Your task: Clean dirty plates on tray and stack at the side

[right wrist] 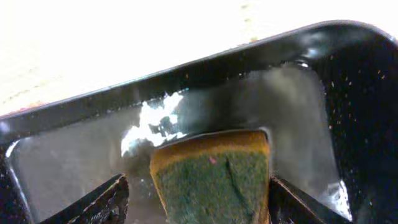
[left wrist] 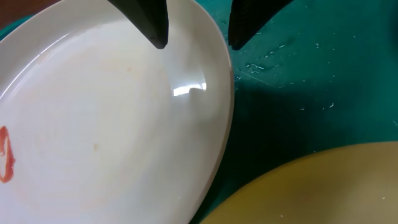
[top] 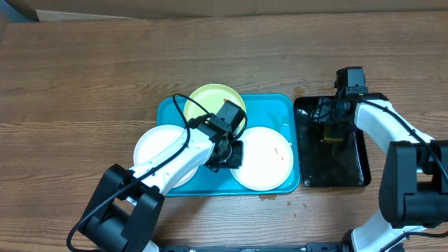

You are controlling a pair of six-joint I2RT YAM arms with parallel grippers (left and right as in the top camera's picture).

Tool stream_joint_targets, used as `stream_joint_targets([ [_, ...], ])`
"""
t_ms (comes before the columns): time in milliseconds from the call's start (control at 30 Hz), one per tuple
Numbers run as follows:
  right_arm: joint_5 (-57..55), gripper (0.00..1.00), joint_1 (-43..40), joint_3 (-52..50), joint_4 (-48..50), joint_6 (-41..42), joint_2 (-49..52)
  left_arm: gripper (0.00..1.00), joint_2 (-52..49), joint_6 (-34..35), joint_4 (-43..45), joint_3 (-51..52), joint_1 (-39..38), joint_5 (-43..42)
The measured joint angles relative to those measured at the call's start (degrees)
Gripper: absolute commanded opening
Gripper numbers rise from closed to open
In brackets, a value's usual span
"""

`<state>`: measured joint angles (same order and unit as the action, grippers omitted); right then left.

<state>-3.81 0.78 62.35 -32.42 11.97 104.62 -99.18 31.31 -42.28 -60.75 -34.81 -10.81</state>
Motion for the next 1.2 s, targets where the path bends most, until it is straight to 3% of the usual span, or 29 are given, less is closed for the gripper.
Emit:
stream_joint_targets([
  [800,-1.36,0.69,0.00,0.00,1.05,0.00,0.02,0.37,-0.02,0.02,-0.02,0.00,0.00,0.17],
  [867,-1.40,0.52,0.00,0.00,1.36,-0.26,0.04,0.37,-0.02,0.00,0.00,0.00,0.00,0.17],
  [900,-1.51,0.34,0.00,0.00,1.62,-0.28,0.11,0.37,0.00,0.00,0.00,0.00,0.00,0.17],
  [933,-1.73,0.06,0.00,0.00,1.99,-0.22,0.22,0.37,0.00,0.00,0.00,0.00,0.00,0.17],
  [967,-1.64,0.04,0.00,0.00,2.32,-0.09,0.33,0.37,-0.02,0.00,0.00,0.00,0.00,0.17],
  [1033,-1.68,0.04,0.00,0.00,2.67,0.13,0.59,0.38,-0.02,0.00,0.00,0.00,0.00,0.24],
  [1067,-1.66,0.18,0.00,0.00,2.62,0.04,0.68,0.42,-0.02,0.00,0.00,0.00,0.00,0.39],
  [1100,-1.66,0.50,0.00,0.00,2.47,0.13,0.76,0.45,0.00,-0.11,0.00,0.00,0.00,0.57],
  [1133,-1.66,0.63,0.00,0.02,2.08,0.17,0.76,0.47,-0.02,-0.11,0.00,0.00,0.00,0.70],
  [1200,-1.55,0.63,0.00,0.33,-0.31,0.00,0.76,0.45,-0.02,-0.04,-0.02,0.00,0.00,1.11],
])
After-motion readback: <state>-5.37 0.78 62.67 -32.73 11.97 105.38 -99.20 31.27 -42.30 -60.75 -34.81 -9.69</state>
